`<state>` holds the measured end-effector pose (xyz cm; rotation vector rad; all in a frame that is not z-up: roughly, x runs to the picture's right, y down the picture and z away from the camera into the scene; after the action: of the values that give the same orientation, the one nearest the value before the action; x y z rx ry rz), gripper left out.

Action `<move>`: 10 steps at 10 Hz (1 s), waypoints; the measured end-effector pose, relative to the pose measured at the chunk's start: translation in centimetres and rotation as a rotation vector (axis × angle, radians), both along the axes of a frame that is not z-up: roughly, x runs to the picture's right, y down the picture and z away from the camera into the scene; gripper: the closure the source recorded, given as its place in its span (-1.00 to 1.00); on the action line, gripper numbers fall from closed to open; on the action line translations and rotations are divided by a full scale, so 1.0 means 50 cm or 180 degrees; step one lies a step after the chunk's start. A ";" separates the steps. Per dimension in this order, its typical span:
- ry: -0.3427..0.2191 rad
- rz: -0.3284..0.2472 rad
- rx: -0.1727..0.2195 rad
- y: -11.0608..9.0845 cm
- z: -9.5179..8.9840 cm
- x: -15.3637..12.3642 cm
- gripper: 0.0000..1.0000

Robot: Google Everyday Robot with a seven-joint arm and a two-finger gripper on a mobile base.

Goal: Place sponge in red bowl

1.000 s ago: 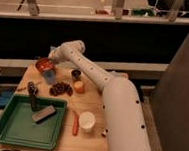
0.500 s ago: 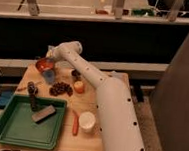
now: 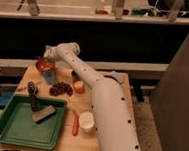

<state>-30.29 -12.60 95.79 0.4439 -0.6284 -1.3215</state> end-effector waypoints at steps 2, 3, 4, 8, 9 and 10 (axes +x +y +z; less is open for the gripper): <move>-0.0022 -0.0043 -0.0017 0.004 0.006 -0.009 1.00; -0.0024 -0.0062 -0.0030 0.006 0.011 -0.011 1.00; -0.0026 -0.0082 -0.0043 0.010 0.016 -0.014 1.00; -0.0028 -0.0125 -0.0040 0.019 0.029 -0.026 1.00; -0.0029 -0.0139 -0.0034 0.020 0.031 -0.030 1.00; -0.0031 -0.0151 -0.0037 0.023 0.034 -0.035 1.00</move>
<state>-32.02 -11.44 97.49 0.4286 -0.6578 -1.3606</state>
